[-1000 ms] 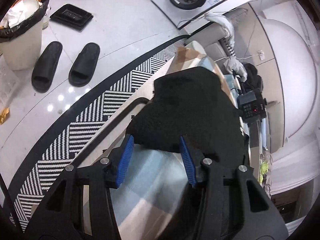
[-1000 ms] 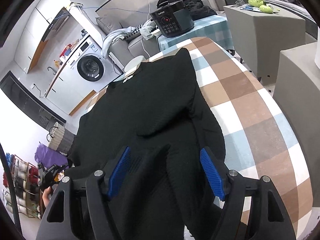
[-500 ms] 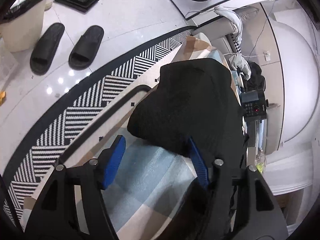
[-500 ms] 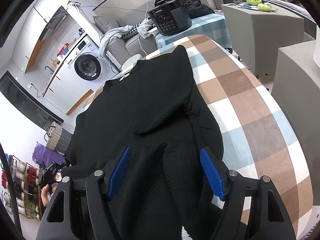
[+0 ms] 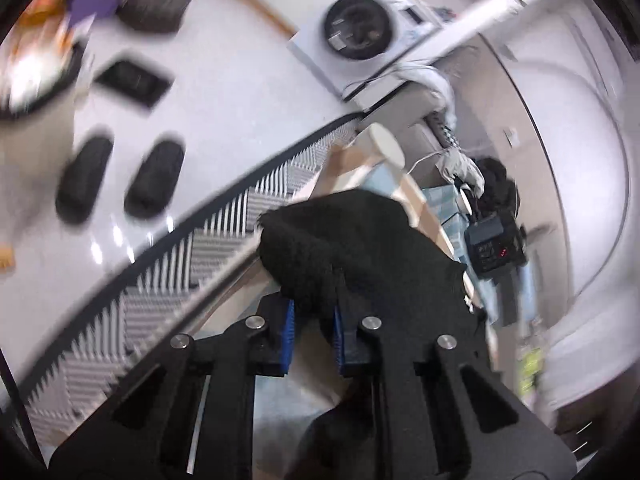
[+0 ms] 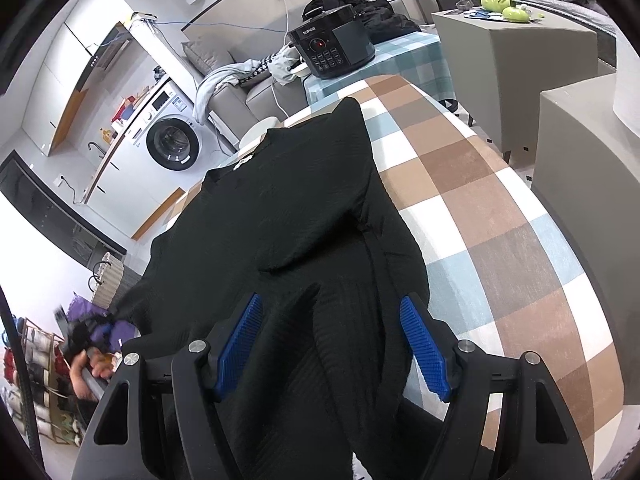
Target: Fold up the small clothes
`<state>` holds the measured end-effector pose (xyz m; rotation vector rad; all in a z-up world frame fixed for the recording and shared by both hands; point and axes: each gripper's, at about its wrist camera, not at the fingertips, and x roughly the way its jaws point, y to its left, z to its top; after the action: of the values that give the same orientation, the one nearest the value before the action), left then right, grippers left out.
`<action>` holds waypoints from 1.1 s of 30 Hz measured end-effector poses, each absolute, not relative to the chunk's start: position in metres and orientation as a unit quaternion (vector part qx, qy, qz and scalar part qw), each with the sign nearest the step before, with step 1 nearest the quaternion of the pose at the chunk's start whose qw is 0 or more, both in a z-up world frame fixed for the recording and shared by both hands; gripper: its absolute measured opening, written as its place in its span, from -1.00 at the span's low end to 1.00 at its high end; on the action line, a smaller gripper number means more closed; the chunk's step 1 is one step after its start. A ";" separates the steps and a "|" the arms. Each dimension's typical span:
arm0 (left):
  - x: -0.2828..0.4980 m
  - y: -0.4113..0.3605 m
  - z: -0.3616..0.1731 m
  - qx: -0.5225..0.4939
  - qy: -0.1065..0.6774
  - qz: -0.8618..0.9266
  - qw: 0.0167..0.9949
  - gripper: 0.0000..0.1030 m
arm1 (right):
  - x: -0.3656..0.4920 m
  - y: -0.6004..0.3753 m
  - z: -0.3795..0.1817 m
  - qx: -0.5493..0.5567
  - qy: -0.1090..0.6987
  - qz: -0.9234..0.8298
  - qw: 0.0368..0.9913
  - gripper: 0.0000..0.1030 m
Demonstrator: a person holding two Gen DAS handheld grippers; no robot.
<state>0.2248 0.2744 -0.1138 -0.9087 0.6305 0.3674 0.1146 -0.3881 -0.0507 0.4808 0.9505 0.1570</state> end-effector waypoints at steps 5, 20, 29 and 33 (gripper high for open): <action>0.277 0.186 -0.032 -0.259 0.287 0.136 0.912 -0.78 | 0.108 -0.397 -0.057 0.241 0.453 0.077 0.855 0.42; 0.309 0.067 -0.061 -0.203 0.400 -0.018 0.894 0.15 | 0.101 -0.414 -0.071 0.266 0.453 0.072 0.848 0.42; 0.314 0.084 -0.100 -0.234 0.421 -0.017 0.876 0.15 | 0.103 -0.412 -0.073 0.262 0.458 0.076 0.846 0.42; 0.330 0.052 -0.120 -0.220 0.444 -0.040 0.867 0.15 | 0.105 -0.415 -0.074 0.257 0.462 0.072 0.845 0.42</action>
<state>0.3304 0.0517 -0.1199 -0.4612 0.9305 -0.0838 0.1048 -0.4147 -0.0739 0.5431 0.9757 0.1515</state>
